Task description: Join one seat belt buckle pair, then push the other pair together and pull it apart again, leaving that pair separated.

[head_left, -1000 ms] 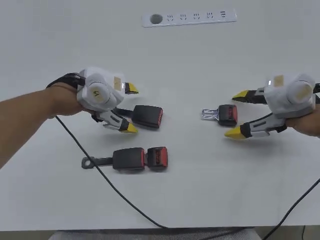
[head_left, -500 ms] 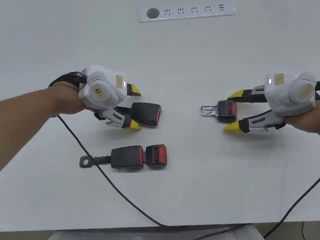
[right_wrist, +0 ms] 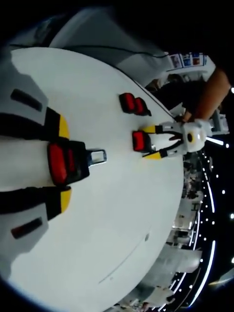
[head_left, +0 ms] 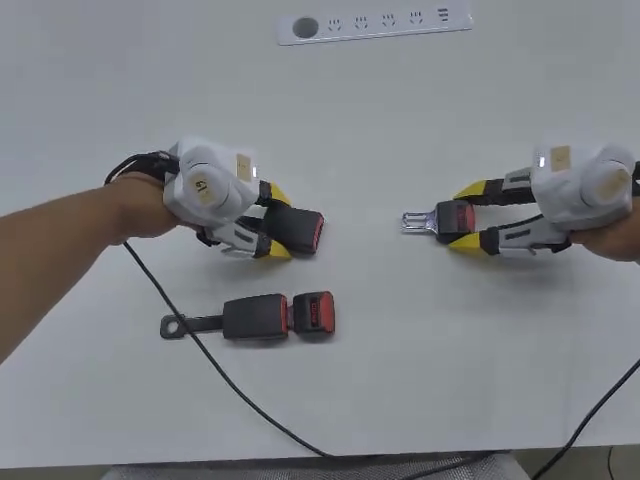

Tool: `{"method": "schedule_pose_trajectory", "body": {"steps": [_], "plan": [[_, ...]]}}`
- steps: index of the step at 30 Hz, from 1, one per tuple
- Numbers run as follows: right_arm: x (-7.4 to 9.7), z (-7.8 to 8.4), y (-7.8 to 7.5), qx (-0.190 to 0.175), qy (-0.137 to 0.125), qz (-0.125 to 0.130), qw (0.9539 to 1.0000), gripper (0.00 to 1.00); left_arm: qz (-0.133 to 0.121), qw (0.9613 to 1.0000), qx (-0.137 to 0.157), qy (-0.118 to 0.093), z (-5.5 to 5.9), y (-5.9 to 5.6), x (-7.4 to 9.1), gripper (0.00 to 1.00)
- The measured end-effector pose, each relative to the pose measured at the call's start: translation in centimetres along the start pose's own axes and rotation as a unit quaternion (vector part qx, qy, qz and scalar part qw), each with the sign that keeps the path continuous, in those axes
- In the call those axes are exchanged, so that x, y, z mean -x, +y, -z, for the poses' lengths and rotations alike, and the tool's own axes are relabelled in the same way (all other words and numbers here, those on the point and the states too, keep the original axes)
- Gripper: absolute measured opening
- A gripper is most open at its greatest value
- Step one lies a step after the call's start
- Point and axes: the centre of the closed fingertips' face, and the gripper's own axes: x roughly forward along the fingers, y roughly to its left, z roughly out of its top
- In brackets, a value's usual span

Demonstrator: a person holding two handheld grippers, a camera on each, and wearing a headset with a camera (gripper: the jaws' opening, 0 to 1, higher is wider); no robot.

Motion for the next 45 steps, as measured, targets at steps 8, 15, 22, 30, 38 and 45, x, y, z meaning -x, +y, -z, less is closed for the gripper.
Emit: {"method": "schedule_pose_trajectory", "body": {"steps": [8, 15, 22, 30, 38, 45], "plan": [[0.2, 0.0, -0.1, -0.013, -0.024, 0.002, 0.9996, 0.36, -0.02, 0.9996, 0.015, -0.013, 0.0, 0.1, 0.2, 0.39], [0.3, -0.2, -0.3, -0.026, -0.039, 0.004, 0.9989, 0.36, -0.034, 0.9984, 0.036, -0.027, 0.1, 0.1, 0.3, 0.37], [0.3, -0.2, -0.4, -0.031, -0.049, 0.009, 0.9983, 0.36, -0.035, 0.9981, 0.038, -0.033, 0.1, 0.2, 0.3, 0.37], [0.3, -0.2, -0.5, -0.036, -0.057, 0.01, 0.9977, 0.35, -0.035, 0.9978, 0.044, -0.035, 0.1, 0.2, 0.2, 0.36], [0.0, -0.6, -0.3, -0.036, -0.065, 0.01, 0.9972, 0.35, -0.033, 0.9979, 0.047, -0.03, 0.2, 0.0, 0.2, 0.36], [-0.7, -1.2, -0.1, -0.038, -0.079, 0.009, 0.9961, 0.35, -0.029, 0.9983, 0.045, -0.023, 0.2, -0.1, 0.2, 0.36]]}}
